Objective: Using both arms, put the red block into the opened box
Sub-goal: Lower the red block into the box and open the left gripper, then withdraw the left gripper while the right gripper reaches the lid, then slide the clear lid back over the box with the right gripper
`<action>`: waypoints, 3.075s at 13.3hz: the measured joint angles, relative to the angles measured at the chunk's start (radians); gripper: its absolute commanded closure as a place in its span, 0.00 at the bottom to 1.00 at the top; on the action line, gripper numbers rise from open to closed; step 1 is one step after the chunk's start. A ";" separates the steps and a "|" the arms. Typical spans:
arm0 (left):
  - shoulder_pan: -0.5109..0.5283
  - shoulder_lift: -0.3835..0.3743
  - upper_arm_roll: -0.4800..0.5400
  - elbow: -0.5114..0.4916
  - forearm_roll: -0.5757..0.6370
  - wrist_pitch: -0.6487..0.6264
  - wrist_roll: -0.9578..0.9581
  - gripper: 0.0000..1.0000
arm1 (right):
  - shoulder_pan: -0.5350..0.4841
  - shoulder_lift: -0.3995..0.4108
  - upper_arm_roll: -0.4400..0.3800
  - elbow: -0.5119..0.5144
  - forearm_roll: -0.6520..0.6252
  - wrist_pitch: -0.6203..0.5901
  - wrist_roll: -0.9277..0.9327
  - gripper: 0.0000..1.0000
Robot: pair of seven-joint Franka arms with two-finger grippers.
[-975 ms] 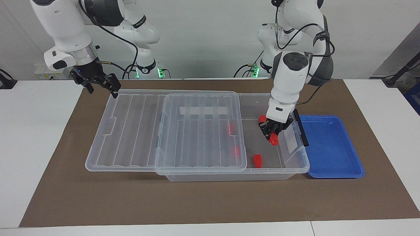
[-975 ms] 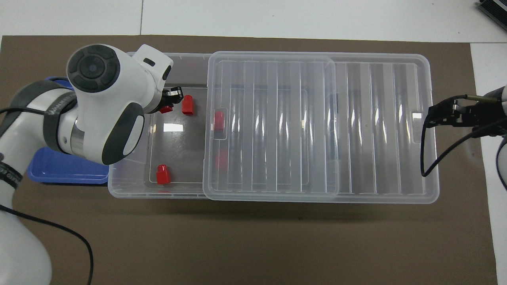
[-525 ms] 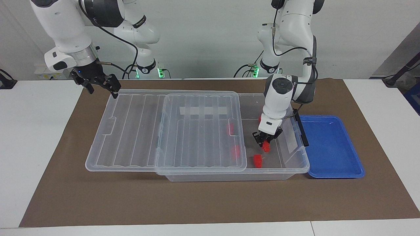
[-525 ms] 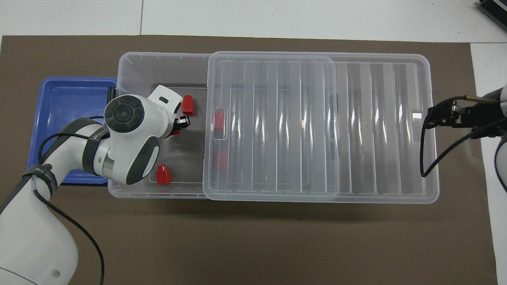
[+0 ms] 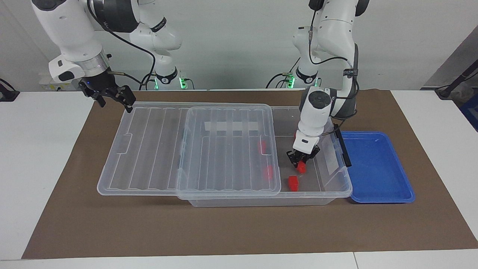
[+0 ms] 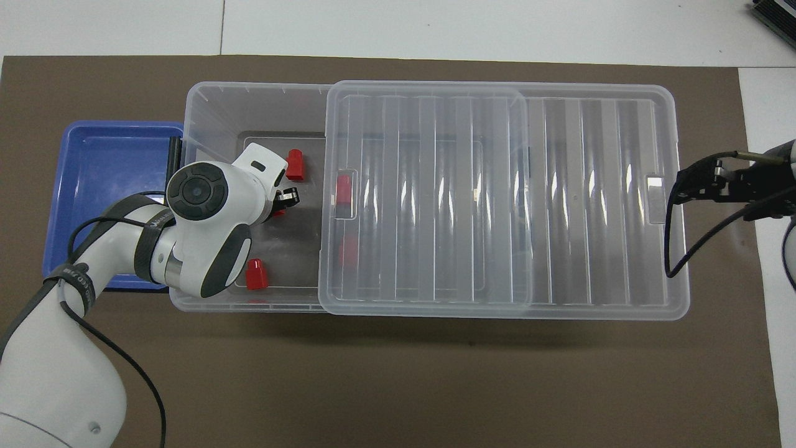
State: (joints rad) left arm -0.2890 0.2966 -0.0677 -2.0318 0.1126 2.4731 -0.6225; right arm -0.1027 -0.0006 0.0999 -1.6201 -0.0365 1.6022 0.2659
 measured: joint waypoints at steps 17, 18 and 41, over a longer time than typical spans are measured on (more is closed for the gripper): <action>0.008 -0.088 0.011 0.438 -0.014 -0.650 0.001 0.00 | -0.164 -0.016 -0.003 -0.342 0.000 0.445 -0.120 1.00; 0.016 -0.111 0.015 0.459 -0.014 -0.700 0.029 0.00 | -0.162 -0.013 -0.002 -0.343 0.000 0.447 -0.121 1.00; 0.377 -0.323 0.026 0.422 -0.024 -0.920 0.679 0.00 | 0.245 -0.011 0.005 -0.387 0.038 0.523 -0.074 1.00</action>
State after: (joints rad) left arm 0.0879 -0.0261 -0.0415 -1.6093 0.0890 1.5527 0.0562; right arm 0.1424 -0.0115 0.1049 -2.0067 0.0015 2.1254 0.1919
